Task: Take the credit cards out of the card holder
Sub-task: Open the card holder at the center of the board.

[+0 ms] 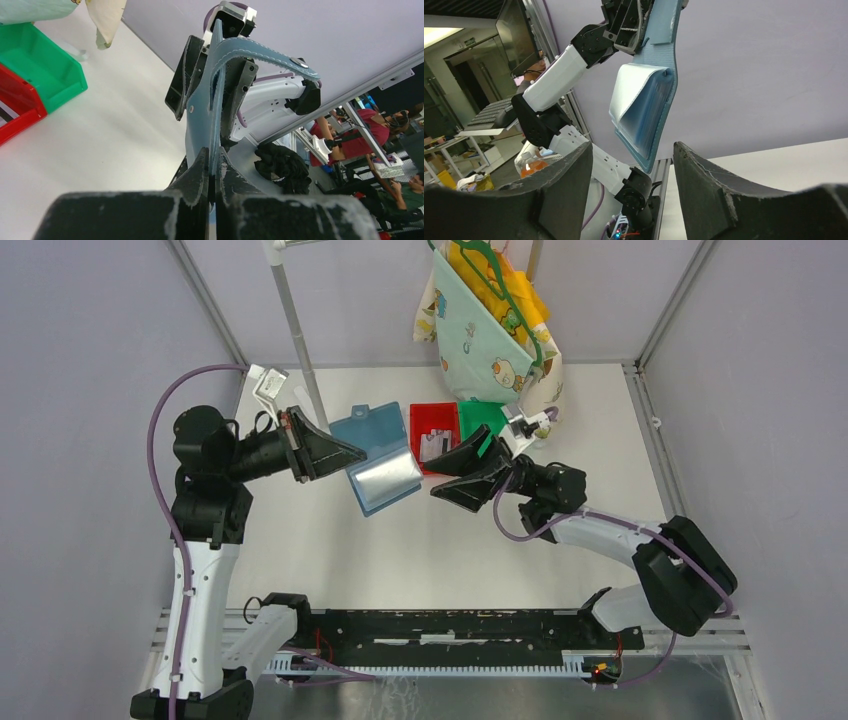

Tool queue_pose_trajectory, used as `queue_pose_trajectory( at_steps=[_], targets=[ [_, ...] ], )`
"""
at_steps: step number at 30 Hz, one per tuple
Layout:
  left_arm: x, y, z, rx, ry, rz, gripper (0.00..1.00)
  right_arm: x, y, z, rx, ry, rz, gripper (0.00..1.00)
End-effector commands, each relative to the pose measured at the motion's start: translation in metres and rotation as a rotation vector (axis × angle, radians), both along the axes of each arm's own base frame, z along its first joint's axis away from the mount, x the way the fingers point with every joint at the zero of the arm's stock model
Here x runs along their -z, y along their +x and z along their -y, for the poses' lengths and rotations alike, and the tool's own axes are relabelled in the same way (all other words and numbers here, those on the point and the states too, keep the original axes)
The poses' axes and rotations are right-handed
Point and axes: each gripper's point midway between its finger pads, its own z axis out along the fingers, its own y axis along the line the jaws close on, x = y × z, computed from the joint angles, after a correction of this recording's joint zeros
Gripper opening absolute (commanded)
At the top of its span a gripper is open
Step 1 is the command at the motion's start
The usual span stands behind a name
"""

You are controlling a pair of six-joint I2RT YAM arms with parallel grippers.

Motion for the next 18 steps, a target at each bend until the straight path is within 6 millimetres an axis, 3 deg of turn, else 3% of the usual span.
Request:
queue_pose_trajectory(
  at_steps=[1,6,18],
  targets=[
    [-0.027,-0.015,0.002,0.038,-0.040,0.055,0.02,-0.022,-0.019,0.000,-0.062,0.056,0.097,0.64],
    [-0.030,-0.016,0.002,0.041,-0.048,0.053,0.02,-0.021,-0.016,-0.010,-0.060,0.039,0.100,0.59],
    [-0.032,-0.019,0.002,0.038,-0.054,0.049,0.02,-0.021,0.001,-0.026,0.009,0.006,0.087,0.31]
  ],
)
